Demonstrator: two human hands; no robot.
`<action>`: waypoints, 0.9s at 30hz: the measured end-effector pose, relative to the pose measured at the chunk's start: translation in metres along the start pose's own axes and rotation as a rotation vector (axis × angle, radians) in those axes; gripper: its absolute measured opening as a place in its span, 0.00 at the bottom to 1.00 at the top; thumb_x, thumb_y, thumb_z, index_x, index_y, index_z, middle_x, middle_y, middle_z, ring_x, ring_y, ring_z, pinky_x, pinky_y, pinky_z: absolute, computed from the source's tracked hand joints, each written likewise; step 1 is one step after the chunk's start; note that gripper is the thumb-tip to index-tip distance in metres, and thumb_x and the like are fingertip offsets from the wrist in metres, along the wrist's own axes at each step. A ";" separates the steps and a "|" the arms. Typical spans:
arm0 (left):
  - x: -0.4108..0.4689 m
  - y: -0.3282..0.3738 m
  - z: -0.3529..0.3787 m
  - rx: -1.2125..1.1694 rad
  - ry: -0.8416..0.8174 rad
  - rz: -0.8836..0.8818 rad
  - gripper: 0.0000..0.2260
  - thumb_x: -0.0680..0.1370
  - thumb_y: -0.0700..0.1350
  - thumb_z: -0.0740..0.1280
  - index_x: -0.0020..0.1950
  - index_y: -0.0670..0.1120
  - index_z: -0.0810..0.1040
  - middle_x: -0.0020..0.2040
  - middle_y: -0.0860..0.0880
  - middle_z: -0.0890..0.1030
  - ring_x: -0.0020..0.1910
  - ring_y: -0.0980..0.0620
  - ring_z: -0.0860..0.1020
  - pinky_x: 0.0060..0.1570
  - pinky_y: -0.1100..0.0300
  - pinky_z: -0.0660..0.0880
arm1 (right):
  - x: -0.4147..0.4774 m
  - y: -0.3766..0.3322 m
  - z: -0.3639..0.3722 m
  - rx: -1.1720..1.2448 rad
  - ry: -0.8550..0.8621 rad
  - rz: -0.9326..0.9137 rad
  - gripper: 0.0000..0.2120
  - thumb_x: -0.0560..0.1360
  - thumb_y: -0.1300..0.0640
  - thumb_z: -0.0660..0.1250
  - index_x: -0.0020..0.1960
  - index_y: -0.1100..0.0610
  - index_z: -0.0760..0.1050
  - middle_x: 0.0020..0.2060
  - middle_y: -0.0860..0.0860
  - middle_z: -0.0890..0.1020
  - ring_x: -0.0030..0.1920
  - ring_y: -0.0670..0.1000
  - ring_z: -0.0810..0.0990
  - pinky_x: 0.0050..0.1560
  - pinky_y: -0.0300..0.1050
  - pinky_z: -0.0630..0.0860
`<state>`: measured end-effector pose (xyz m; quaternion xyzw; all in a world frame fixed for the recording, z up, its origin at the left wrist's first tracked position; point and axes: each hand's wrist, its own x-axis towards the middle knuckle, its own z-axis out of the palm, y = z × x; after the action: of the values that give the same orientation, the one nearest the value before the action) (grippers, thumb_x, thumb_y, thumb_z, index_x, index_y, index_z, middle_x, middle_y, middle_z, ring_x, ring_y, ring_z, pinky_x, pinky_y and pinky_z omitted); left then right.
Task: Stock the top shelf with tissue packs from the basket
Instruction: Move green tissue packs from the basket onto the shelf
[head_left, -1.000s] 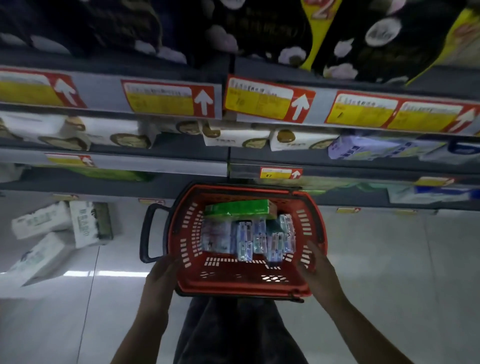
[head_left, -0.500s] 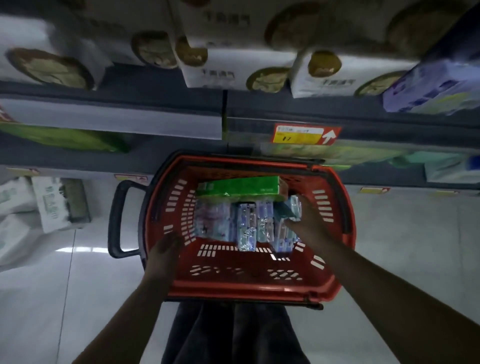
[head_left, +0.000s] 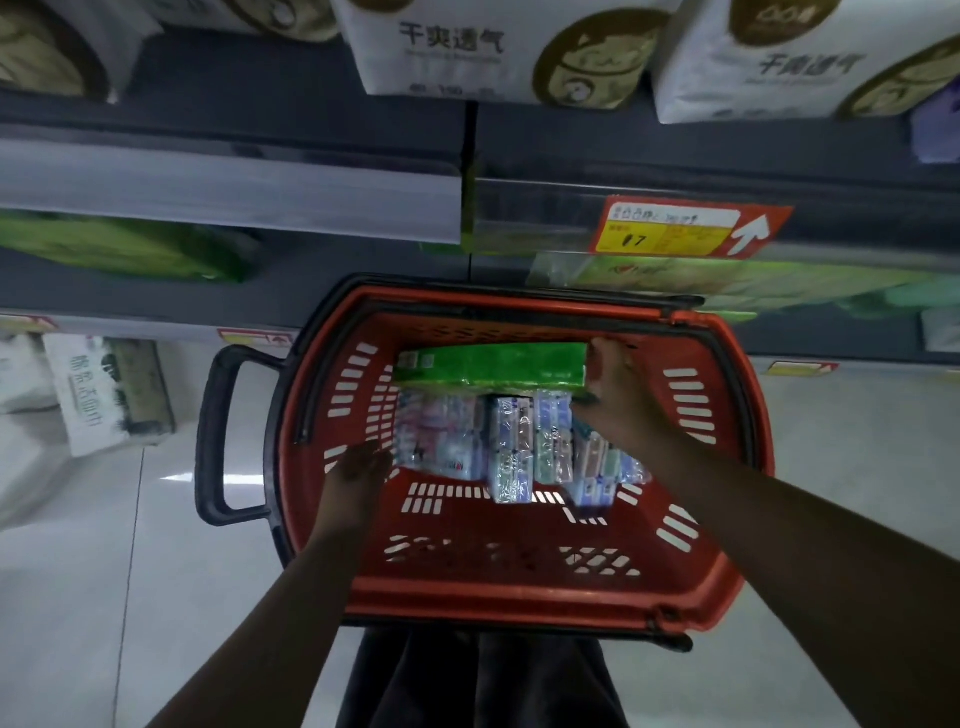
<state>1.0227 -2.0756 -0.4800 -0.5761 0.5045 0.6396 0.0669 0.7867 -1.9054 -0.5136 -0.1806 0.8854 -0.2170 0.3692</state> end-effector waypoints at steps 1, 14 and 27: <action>0.000 0.000 0.001 -0.027 -0.017 -0.016 0.06 0.81 0.41 0.61 0.50 0.50 0.76 0.42 0.50 0.83 0.37 0.58 0.83 0.38 0.62 0.78 | -0.001 0.000 0.004 0.004 0.007 0.004 0.40 0.68 0.67 0.73 0.74 0.59 0.57 0.65 0.60 0.69 0.61 0.57 0.72 0.48 0.40 0.70; -0.001 -0.011 -0.015 -0.125 0.057 -0.094 0.09 0.82 0.47 0.60 0.59 0.46 0.74 0.48 0.49 0.80 0.49 0.50 0.81 0.42 0.59 0.73 | -0.008 0.001 0.009 0.011 -0.012 -0.115 0.29 0.70 0.59 0.74 0.67 0.60 0.67 0.50 0.53 0.78 0.48 0.52 0.78 0.46 0.41 0.73; -0.006 0.012 -0.015 -0.136 -0.065 -0.046 0.28 0.76 0.65 0.55 0.70 0.50 0.69 0.60 0.50 0.79 0.54 0.53 0.79 0.47 0.58 0.78 | -0.036 0.018 -0.057 0.580 -0.259 0.091 0.35 0.53 0.37 0.78 0.56 0.50 0.79 0.51 0.47 0.84 0.53 0.48 0.83 0.58 0.50 0.75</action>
<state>1.0270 -2.0889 -0.4656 -0.5699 0.4438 0.6891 0.0586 0.7658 -1.8584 -0.4661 -0.0541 0.7395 -0.4191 0.5241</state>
